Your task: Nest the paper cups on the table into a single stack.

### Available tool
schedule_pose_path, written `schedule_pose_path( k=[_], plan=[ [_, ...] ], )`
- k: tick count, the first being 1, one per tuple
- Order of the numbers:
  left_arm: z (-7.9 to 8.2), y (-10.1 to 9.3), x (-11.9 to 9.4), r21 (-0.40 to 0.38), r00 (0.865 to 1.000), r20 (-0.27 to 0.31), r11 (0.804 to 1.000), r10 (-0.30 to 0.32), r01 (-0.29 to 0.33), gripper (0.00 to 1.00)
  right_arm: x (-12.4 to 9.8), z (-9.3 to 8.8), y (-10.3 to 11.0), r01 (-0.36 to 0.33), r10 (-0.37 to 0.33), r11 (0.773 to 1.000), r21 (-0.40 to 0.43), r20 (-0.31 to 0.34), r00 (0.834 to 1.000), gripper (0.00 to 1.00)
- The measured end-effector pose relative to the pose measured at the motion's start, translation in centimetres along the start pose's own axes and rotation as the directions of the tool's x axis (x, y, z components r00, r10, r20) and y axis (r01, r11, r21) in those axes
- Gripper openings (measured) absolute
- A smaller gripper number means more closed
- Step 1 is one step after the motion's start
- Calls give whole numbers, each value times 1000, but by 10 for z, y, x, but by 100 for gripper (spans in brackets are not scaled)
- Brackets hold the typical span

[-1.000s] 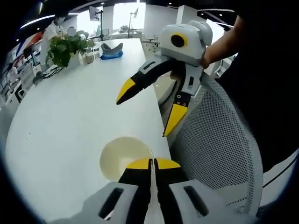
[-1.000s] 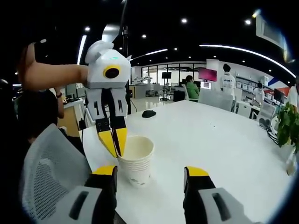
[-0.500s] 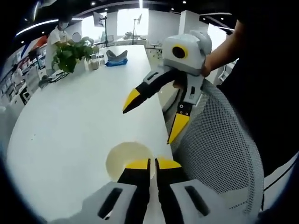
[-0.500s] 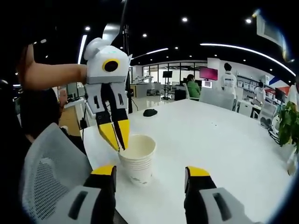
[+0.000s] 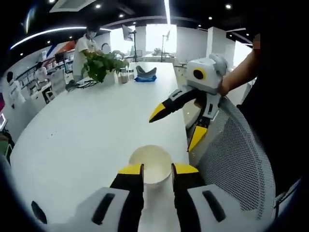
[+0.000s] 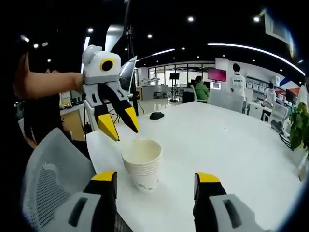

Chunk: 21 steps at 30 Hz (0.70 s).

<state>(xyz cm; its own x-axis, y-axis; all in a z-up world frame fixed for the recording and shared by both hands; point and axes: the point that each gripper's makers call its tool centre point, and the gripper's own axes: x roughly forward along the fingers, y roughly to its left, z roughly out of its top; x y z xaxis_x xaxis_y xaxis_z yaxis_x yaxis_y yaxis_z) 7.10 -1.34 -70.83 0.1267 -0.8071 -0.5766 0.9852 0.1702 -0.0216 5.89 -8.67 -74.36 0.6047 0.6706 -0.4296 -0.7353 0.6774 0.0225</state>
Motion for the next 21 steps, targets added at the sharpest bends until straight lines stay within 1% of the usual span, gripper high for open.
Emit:
schedule_pose_path(
  k=[2, 5, 9, 14, 16, 21],
  plan=[
    [-2, 1, -1, -9, 1000, 5, 1000, 13, -13, 28, 1, -1, -1, -8, 8, 1000, -5, -6, 1000, 64],
    [-9, 1, -2, -31, 999, 10, 999, 33, -32, 31, 3, -3, 0, -28, 28, 999, -17, -22, 999, 64],
    [-18, 0, 2, -46, 998, 10, 997, 67, -67, 37, 7, -2, 1, -52, 51, 998, -31, -32, 998, 65],
    [-30, 5, 10, -64, 994, 18, 992, 112, -111, 45, 15, 1, 4, -78, 76, 996, -37, -34, 996, 65],
    [-34, 6, 15, -64, 992, 13, 991, 122, -121, 45, 19, 2, 4, -88, 86, 995, -38, -34, 996, 65],
    [-43, 7, 26, -66, 993, 8, 991, 120, -119, 46, 28, 5, 8, -114, 113, 993, -39, -34, 993, 64]
  ],
)
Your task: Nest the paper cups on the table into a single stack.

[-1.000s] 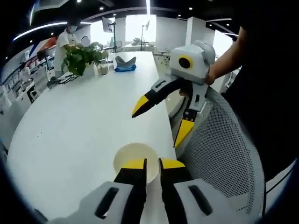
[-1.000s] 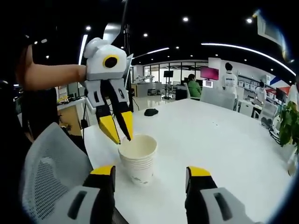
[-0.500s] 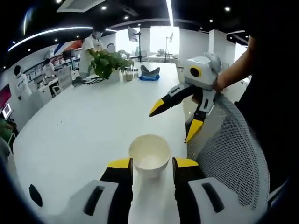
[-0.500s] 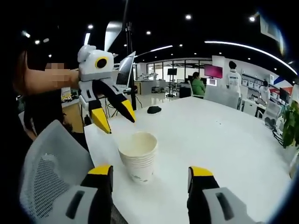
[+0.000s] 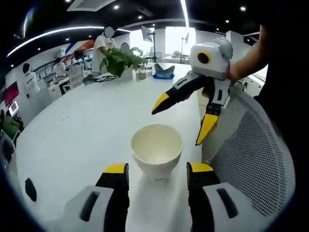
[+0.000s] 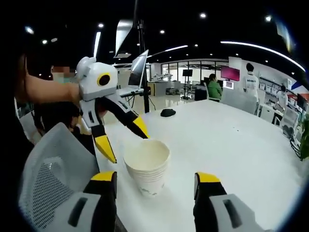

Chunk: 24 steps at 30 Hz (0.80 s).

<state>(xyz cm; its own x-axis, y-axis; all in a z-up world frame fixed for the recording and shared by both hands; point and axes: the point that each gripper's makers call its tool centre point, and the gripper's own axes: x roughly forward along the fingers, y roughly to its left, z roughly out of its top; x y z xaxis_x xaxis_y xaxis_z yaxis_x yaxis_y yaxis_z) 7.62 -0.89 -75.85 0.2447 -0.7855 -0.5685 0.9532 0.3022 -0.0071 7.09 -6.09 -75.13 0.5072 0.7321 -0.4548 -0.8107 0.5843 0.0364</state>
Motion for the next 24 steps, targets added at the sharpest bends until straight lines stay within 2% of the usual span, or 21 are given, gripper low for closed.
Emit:
schedule_pose_path(
  k=[10, 13, 19, 24],
  plan=[
    [-12, -1, 20, -6, 1000, 14, 1000, 5, -5, 48, 16, 5, 4, -9, 8, 1000, 30, 36, 999, 64],
    [-12, 0, 25, -10, 999, 36, 1000, 14, -13, 50, 20, 4, 6, -12, 11, 999, 35, 41, 999, 64],
    [-14, -1, 36, -20, 999, 41, 1000, 21, -20, 52, 31, 6, 9, 2, -5, 999, 51, 62, 998, 63],
    [-14, -2, 43, -1, 999, 33, 1000, 25, -25, 47, 37, 11, 9, 17, -22, 998, 58, 79, 997, 58]
  ],
)
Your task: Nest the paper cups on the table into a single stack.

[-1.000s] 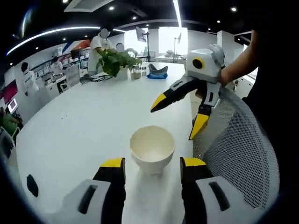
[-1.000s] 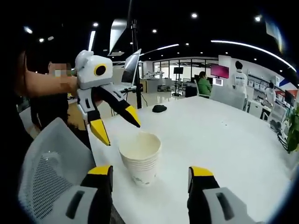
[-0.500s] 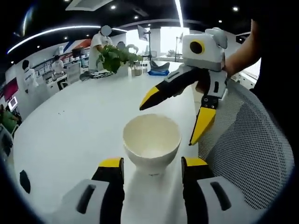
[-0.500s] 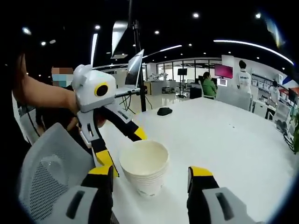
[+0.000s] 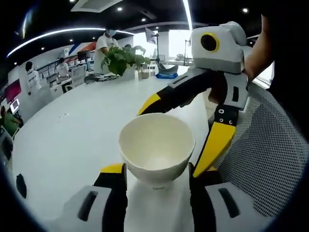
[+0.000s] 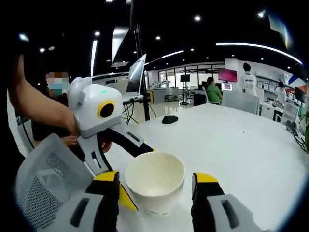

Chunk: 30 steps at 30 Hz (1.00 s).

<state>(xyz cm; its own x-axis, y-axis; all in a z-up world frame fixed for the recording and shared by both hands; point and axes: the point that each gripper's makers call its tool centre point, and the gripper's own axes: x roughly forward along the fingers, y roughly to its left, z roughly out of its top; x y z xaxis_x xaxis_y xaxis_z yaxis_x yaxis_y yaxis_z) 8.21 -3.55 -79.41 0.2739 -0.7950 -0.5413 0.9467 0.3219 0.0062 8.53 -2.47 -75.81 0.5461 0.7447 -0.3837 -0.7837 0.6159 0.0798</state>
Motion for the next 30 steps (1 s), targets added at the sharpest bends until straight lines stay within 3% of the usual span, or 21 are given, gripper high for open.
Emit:
schedule_pose_path(
  k=[4, 17, 30],
  plan=[
    [2, -2, 1, 10, 1000, 6, 1000, -9, 9, 45, 2, 2, 4, -6, 6, 1000, 26, 2, 1000, 51],
    [8, -1, -4, 25, 1000, 16, 1000, -9, 9, 44, -1, 10, 3, -4, 4, 1000, 16, 13, 1000, 49],
    [27, 30, -8, 39, 1000, 29, 999, 12, -13, 43, 10, 36, -18, -18, 18, 1000, -10, 36, 999, 48]
  ],
)
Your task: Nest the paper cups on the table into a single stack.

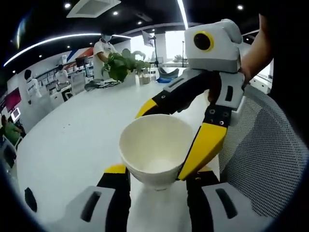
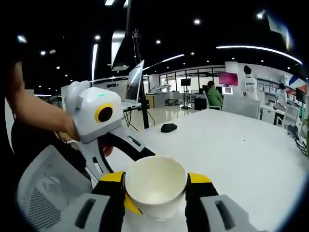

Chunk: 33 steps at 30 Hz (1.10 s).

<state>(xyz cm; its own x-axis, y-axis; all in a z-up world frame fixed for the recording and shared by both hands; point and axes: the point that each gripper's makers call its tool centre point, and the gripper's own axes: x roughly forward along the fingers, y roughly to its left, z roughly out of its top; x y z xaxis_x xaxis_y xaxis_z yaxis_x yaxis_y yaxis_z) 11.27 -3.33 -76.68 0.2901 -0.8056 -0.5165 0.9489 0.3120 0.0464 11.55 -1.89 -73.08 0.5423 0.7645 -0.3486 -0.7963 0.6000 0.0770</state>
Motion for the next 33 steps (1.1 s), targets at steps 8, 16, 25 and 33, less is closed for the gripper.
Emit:
schedule_pose_path(
  k=[8, 16, 25, 33],
  plan=[
    [7, 22, 4, 1, 1000, -1, 1000, 8, -8, 43, 10, 11, -18, -2, 2, 1000, -10, 3, 1000, 48],
    [12, 45, 14, -11, 1000, -12, 1000, 28, -28, 42, 24, 15, -43, 1, -1, 1000, -6, 8, 1000, 48],
    [6, 69, 29, -45, 998, -33, 998, 46, -47, 41, 40, 12, -63, 0, 0, 999, 43, -5, 1000, 48],
    [-6, 83, 38, -84, 997, -54, 995, 56, -60, 40, 51, 6, -78, 8, -5, 997, 82, -32, 999, 48]
  ],
)
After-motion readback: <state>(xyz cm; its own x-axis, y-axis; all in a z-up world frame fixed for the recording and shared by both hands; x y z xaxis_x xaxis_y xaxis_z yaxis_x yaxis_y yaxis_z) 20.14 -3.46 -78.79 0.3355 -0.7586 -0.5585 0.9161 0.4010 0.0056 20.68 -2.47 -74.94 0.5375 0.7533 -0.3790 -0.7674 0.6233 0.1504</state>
